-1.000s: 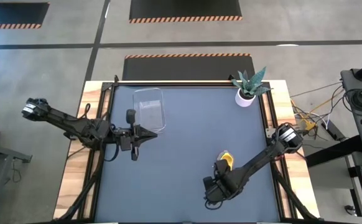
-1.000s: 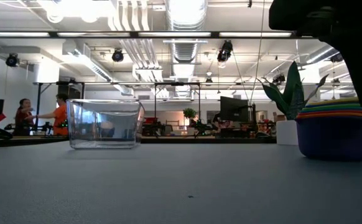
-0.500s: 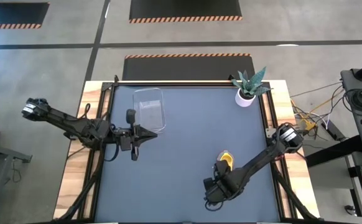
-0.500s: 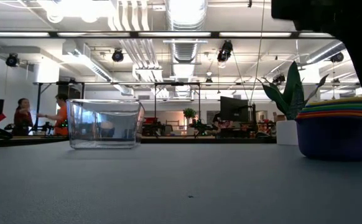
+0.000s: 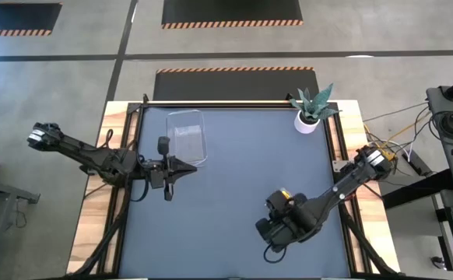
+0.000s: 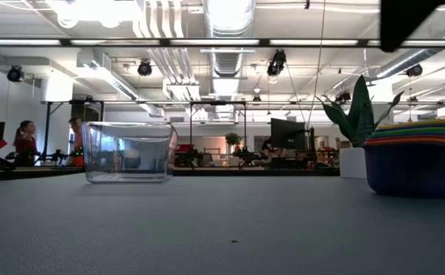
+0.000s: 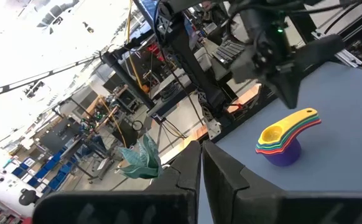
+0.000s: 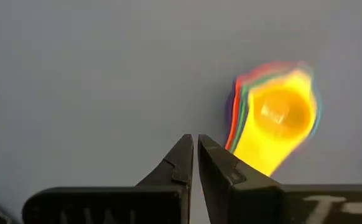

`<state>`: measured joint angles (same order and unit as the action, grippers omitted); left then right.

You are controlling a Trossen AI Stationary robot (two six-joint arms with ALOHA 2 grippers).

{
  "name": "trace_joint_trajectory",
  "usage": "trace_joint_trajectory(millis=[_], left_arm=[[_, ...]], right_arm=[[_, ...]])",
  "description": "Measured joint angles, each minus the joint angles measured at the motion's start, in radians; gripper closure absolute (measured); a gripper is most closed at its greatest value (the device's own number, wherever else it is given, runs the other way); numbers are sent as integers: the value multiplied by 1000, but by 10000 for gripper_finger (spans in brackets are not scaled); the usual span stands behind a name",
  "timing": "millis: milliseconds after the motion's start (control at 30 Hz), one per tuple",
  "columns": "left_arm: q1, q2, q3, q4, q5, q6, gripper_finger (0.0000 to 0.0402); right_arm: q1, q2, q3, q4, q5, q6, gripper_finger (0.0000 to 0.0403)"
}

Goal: Nest measuring cups in basket
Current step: Put the stacked measuring cups into the transparent bin

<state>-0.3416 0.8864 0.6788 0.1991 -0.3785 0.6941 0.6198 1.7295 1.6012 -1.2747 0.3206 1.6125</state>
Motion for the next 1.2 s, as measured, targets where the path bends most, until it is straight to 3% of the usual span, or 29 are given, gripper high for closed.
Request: trace_joint_trajectory(millis=[500, 767, 967, 1200], left_arm=[[0, 0, 0, 45, 0, -18, 402], [0, 0, 0, 55, 0, -94, 402], [0, 24, 0, 64, 0, -240, 402], [0, 177, 0, 293, 0, -305, 402]], right_arm=[[-1, -113, -77, 13, 467, -435, 391], [-1, -200, -238, 92, 545, -554, 391], [3, -305, -418, 212, 607, -654, 391], [4, -471, -610, 443, 709, -827, 391]])
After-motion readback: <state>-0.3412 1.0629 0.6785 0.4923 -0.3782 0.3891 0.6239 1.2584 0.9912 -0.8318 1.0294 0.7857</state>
